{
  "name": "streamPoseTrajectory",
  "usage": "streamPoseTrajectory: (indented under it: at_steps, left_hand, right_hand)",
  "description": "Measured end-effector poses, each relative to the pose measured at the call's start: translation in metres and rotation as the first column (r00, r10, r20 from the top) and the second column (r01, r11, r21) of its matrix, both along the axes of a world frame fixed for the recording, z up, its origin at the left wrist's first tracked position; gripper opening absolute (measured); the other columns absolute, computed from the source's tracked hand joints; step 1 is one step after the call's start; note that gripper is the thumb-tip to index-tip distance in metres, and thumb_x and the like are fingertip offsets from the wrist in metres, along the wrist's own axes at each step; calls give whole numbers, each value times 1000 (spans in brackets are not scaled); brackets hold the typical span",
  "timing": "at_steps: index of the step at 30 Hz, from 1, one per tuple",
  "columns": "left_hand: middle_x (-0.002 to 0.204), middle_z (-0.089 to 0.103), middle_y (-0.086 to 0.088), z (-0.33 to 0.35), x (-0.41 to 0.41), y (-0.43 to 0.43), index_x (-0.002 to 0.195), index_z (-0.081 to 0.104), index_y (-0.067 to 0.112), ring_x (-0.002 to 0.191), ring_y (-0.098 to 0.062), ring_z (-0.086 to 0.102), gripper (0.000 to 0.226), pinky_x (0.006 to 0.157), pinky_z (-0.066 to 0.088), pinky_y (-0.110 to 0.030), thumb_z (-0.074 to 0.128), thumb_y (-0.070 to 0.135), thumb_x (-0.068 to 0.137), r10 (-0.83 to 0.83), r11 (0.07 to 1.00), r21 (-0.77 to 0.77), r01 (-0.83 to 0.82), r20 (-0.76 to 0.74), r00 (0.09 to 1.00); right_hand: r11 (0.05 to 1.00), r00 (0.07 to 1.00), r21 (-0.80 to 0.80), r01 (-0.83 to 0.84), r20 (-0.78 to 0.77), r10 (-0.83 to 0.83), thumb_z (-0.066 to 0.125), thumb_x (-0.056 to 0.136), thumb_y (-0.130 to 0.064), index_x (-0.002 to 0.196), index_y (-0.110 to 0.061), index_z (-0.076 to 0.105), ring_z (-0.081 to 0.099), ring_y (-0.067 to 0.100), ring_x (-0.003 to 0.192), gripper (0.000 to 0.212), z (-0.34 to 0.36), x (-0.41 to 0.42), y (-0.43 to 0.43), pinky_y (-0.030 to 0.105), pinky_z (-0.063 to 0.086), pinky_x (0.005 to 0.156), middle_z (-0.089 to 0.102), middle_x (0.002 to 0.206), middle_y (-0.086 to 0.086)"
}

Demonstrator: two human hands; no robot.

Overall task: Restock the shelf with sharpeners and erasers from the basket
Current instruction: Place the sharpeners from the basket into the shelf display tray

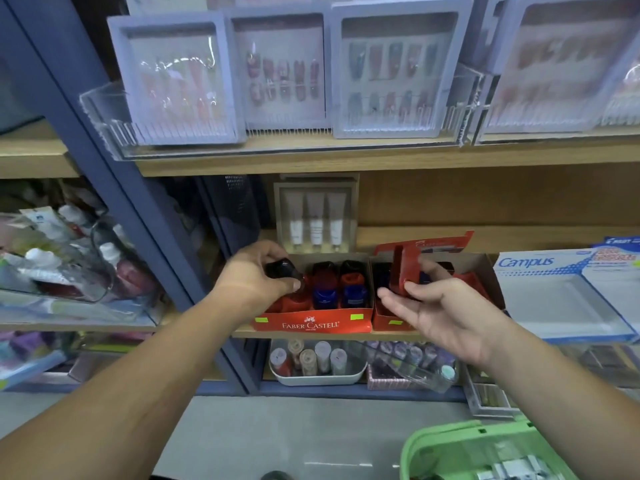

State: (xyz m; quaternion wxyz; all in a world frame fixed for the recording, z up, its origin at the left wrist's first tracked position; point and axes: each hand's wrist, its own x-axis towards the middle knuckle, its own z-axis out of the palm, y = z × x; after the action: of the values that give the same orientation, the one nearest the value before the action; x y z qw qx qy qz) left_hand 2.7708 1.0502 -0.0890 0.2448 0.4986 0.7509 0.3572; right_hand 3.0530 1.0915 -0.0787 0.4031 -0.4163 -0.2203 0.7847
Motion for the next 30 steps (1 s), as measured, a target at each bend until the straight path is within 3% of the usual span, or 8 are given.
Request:
streamPoseTrajectory:
  at_steps: [2, 6, 10, 14, 17, 22, 26, 30]
  left_hand:
    - [92, 71, 14, -5, 0, 3, 89, 65, 37, 85, -10, 67, 37, 76, 55, -27, 90, 14, 75, -20, 1000, -8, 20, 0, 1000]
    - [92, 65, 18, -9, 3, 9, 113, 70, 35, 87, -10, 66, 38, 79, 51, -21, 80, 10, 85, -34, 999, 37, 36, -55, 998]
    - [109, 64, 9, -9, 4, 18, 127, 68, 32, 89, -5, 60, 40, 81, 45, -17, 74, 14, 91, -51, 991, 110, 71, -171, 984]
    - [116, 61, 10, -9, -1, 22, 128, 64, 34, 94, -9, 59, 39, 84, 49, -25, 70, 19, 93, 13, 977, 212, 33, -211, 977]
    - [119, 65, 8, -16, -9, 21, 126, 59, 38, 102, -15, 65, 37, 94, 56, -37, 69, 24, 93, 64, 985, 167, -36, -167, 984]
    - [121, 64, 3, -18, -22, 11, 125, 56, 36, 106, -21, 63, 36, 94, 56, -39, 67, 20, 94, 129, 983, 154, -102, -178, 975]
    - [115, 66, 5, -24, -21, 3, 120, 57, 35, 102, -19, 64, 30, 89, 56, -35, 68, 23, 95, 16, 997, -76, -32, -208, 978]
    - [110, 65, 10, -22, -16, 0, 115, 57, 37, 100, -19, 65, 26, 88, 57, -35, 70, 30, 94, -55, 987, -160, 18, -227, 972]
  right_hand:
    - [998, 995, -58, 7, -99, -13, 42, 93, 19, 122, -5, 59, 69, 47, 107, 41, -4, 1, -4, 52, 58, 92, 56, 136, 33]
    - [998, 1000, -61, 21, -6, -22, 53, 92, 14, 128, 3, 52, 71, 46, 103, 37, -15, 7, -6, 50, 60, 89, 54, 135, 35]
    - [990, 957, 120, -70, 287, 33, 65, 97, -7, 122, -11, 58, 74, 31, 103, 26, -15, 10, -4, 45, 57, 94, 72, 117, 18]
    - [939, 795, 306, -160, 603, -61, 72, 94, -27, 110, -32, 65, 72, 20, 99, 17, -15, 6, -4, 39, 58, 87, 75, 110, -5]
    - [893, 717, 421, -158, 671, -189, 75, 92, -28, 102, -34, 63, 65, 9, 97, 17, -14, 4, -3, 28, 51, 80, 72, 102, -9]
    - [854, 623, 442, -274, 758, -192, 78, 89, -19, 107, -34, 62, 63, 10, 106, 28, -22, 3, 0, 40, 53, 100, 69, 105, -13]
    - [826, 524, 410, -388, 835, -168, 76, 90, -23, 116, -33, 66, 61, 12, 113, 30, -25, -1, 2, 42, 51, 104, 68, 113, -13]
    - [810, 454, 403, -426, 870, -194, 74, 92, -23, 124, -28, 65, 55, 11, 116, 34, -29, -2, 2, 37, 45, 108, 66, 121, -9]
